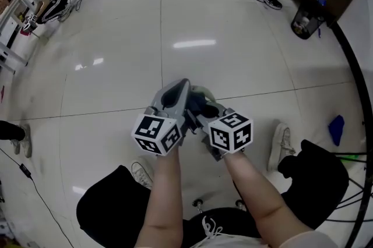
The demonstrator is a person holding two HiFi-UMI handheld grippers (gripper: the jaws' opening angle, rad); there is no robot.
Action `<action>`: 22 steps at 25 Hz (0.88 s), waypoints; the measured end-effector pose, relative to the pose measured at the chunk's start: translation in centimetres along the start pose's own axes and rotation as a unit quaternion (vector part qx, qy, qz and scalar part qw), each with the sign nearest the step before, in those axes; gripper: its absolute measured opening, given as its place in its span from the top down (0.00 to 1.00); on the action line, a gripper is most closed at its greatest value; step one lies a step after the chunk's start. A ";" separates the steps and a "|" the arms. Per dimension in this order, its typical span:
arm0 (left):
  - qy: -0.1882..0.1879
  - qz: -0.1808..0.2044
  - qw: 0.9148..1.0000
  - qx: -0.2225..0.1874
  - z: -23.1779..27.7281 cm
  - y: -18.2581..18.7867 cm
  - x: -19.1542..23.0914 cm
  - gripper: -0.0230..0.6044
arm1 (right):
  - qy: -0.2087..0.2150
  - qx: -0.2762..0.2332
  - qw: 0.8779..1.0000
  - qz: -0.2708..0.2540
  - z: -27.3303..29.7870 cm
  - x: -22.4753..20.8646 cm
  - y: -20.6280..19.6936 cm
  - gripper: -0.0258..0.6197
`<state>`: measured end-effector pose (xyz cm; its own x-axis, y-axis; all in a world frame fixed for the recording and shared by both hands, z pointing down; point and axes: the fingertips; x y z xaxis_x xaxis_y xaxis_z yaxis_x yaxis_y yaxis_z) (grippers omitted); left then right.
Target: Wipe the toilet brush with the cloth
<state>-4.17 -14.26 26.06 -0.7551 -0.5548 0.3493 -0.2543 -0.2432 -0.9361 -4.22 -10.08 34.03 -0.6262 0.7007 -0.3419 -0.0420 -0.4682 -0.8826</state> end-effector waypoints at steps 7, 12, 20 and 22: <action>-0.004 -0.001 1.000 -0.006 -0.1 0.2 -0.5 0.95 | -0.040 -0.064 0.978 0.194 -1.2 -4.6 -1.8 0.86; -0.007 0.003 1.000 -0.007 0.1 0.3 -1.0 0.95 | -0.078 -0.056 0.964 0.246 -1.4 -6.8 -4.8 0.86; -0.018 0.008 1.000 -0.014 -0.2 0.4 -1.5 0.95 | -0.148 0.011 0.964 0.222 -1.6 -9.9 -11.4 0.86; -0.016 0.008 1.000 -0.014 -0.3 0.3 -1.3 0.95 | -0.153 0.023 0.959 0.237 -1.3 -10.5 -13.1 0.86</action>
<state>-3.45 -13.35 25.31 -0.7397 -0.5840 0.3343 -0.2594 -0.2109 -0.9425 3.88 -10.61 48.77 -0.7826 0.2158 -0.5839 0.2740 -0.7228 -0.6344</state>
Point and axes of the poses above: the fingertips, and each gripper's own axes: z forward along the fingers, x to its left, y out of its top, and after that the axes turned 7 degrees about -z, right-handed
